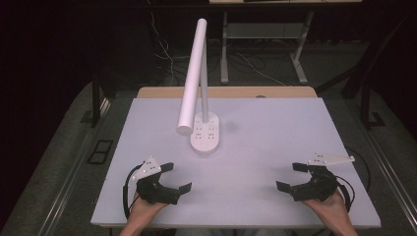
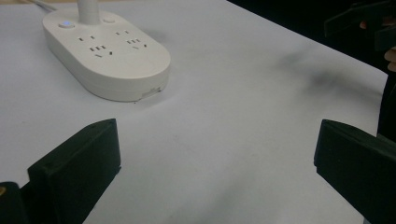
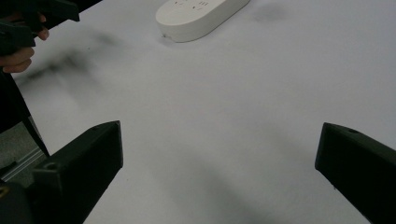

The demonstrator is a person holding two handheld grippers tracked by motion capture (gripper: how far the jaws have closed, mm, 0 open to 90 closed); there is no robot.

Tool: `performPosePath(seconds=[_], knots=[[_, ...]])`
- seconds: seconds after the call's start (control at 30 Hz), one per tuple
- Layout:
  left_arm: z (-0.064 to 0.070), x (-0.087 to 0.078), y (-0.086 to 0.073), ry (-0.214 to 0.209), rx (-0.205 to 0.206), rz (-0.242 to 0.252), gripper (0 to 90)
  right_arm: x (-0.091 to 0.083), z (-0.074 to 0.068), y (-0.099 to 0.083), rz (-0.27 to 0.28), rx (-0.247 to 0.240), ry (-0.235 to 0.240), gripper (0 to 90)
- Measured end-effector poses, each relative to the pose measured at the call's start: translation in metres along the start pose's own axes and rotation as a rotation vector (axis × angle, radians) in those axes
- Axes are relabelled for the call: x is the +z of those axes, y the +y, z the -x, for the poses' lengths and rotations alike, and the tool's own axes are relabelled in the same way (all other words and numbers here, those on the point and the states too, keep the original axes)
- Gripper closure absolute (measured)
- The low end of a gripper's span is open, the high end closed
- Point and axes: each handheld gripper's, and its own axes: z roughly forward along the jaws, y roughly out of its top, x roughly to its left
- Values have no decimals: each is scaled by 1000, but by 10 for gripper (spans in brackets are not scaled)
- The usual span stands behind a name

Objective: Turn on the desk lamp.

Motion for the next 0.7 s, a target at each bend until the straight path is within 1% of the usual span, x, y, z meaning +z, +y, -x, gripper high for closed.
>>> performPosePath(seconds=[0.23, 0.43, 0.47, 0.53, 0.6, 0.7], knots=[[0, 0, 0, 5, 0, 2, 0, -2, 2, 10, -10, -6, 4, 7], [0, -1, 0, 1, 1, 3, 0, -1, 5, 20, 3, -20, 29, 7], [0, -1, 0, 0, 0, 4, 0, -1, 5, 22, -3, -16, 30, 6], [0, 0, -1, 1, 0, 5, 0, 1, 6, 29, -10, -35, 31, 7], [0, 0, -1, 1, 0, 4, 0, 1, 6, 31, -17, -28, 34, 7], [0, -1, 0, -1, 1, 3, 0, 4, 7, 36, -21, -40, 38, 7]])
